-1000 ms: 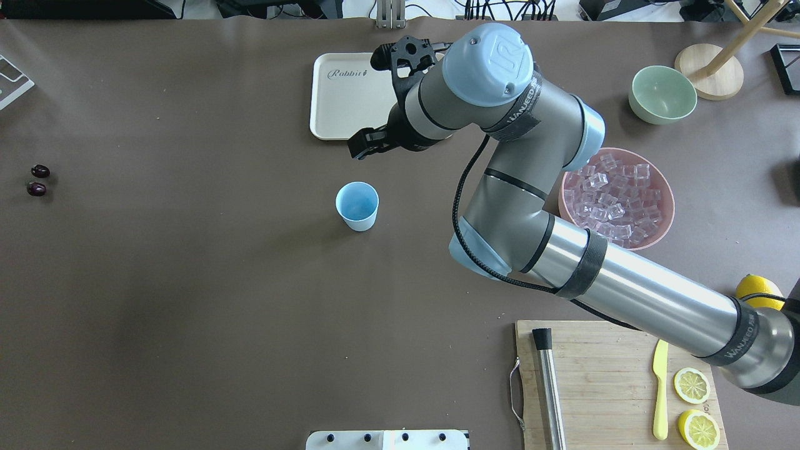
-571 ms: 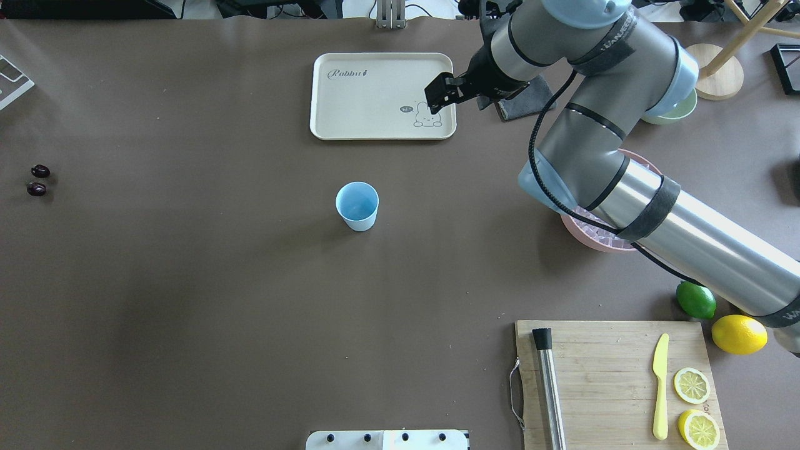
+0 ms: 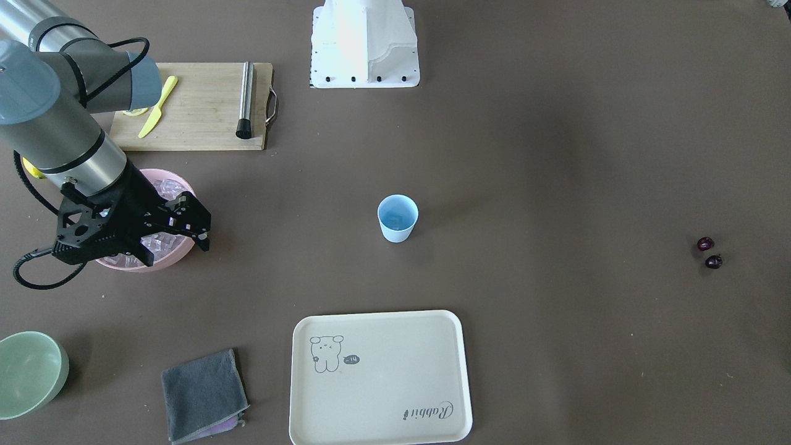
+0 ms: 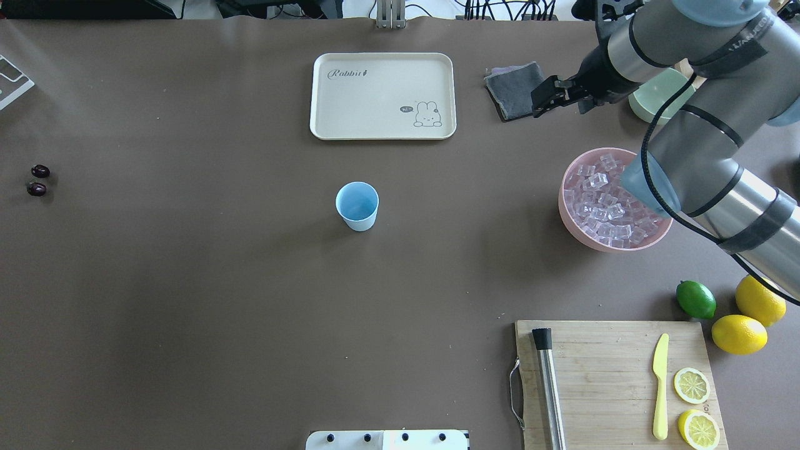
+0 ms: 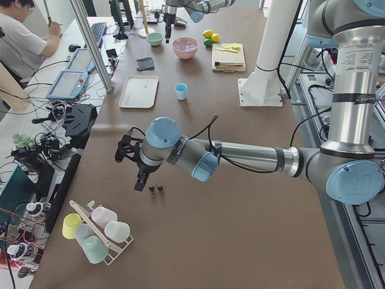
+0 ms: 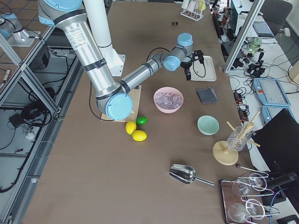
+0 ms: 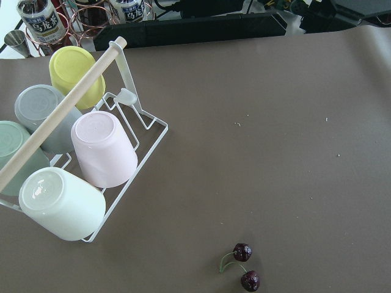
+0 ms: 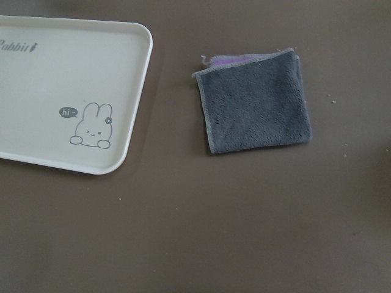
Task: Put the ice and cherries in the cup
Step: 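Move the right gripper back over the pink bowl of ice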
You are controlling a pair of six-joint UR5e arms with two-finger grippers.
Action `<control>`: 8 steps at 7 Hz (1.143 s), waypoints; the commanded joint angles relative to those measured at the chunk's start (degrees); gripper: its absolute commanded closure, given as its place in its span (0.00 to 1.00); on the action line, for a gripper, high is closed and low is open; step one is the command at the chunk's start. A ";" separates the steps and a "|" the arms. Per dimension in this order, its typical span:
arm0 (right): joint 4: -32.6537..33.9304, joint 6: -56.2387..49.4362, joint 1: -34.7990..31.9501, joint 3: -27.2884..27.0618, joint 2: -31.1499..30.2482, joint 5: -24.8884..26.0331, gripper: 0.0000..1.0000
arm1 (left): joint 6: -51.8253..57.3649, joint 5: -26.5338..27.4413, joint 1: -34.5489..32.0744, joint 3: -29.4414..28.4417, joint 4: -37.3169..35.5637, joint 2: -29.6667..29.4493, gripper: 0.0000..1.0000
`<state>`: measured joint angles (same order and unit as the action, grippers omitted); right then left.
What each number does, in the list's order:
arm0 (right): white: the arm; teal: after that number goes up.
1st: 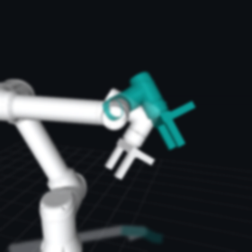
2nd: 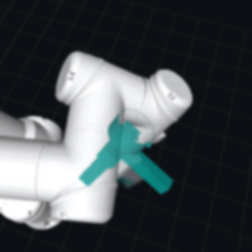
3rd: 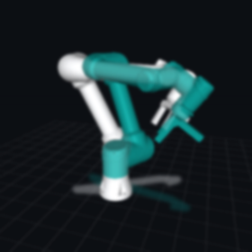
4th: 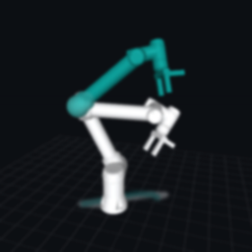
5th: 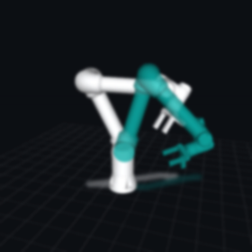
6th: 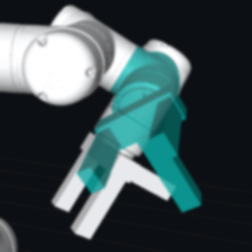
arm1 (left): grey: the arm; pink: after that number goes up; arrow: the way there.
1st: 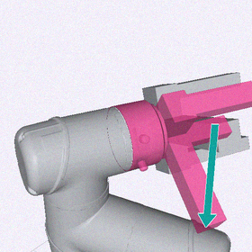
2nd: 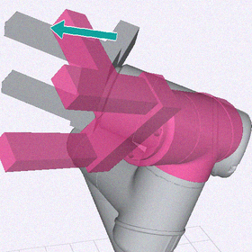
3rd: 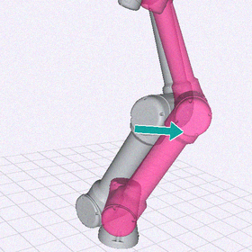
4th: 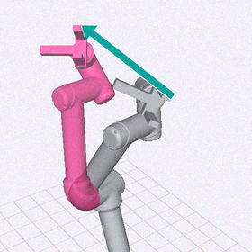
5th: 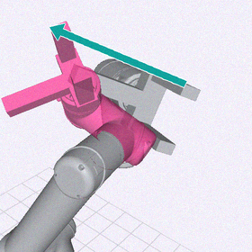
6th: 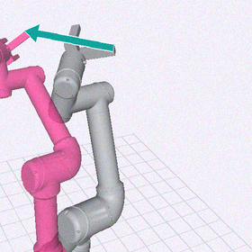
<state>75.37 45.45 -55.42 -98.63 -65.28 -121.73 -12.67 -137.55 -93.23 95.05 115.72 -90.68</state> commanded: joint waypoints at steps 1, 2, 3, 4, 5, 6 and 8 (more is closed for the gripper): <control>-0.05 -0.62 -0.04 -5.32 -9.90 1.92 0.08 | 0.02 0.00 0.33 0.05 1.78 -0.28 0.02; -0.22 -0.62 1.53 -6.21 -13.35 5.67 0.04 | 0.01 0.00 0.33 0.05 2.58 -0.28 0.02; -0.49 -0.36 3.63 -6.92 -15.91 7.89 0.04 | 0.10 0.00 0.85 -0.04 2.85 -0.19 0.02; -0.58 0.08 4.70 -7.18 -17.06 8.26 0.05 | 0.10 0.00 1.21 0.05 3.37 -0.11 0.02; -0.58 0.34 5.41 -7.80 -17.60 8.35 0.10 | -0.16 0.00 1.30 0.05 6.07 0.59 0.02; -0.58 0.34 5.93 -7.89 -17.69 8.44 0.27 | -0.16 0.00 1.30 -0.04 6.97 1.21 0.02; -0.58 0.34 7.51 -7.80 -16.99 8.78 0.32 | -0.16 0.00 1.74 0.05 7.24 1.30 0.02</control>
<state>74.80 45.77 -49.12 -106.49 -82.69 -113.24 -12.82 -137.55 -91.69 95.04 122.52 -89.52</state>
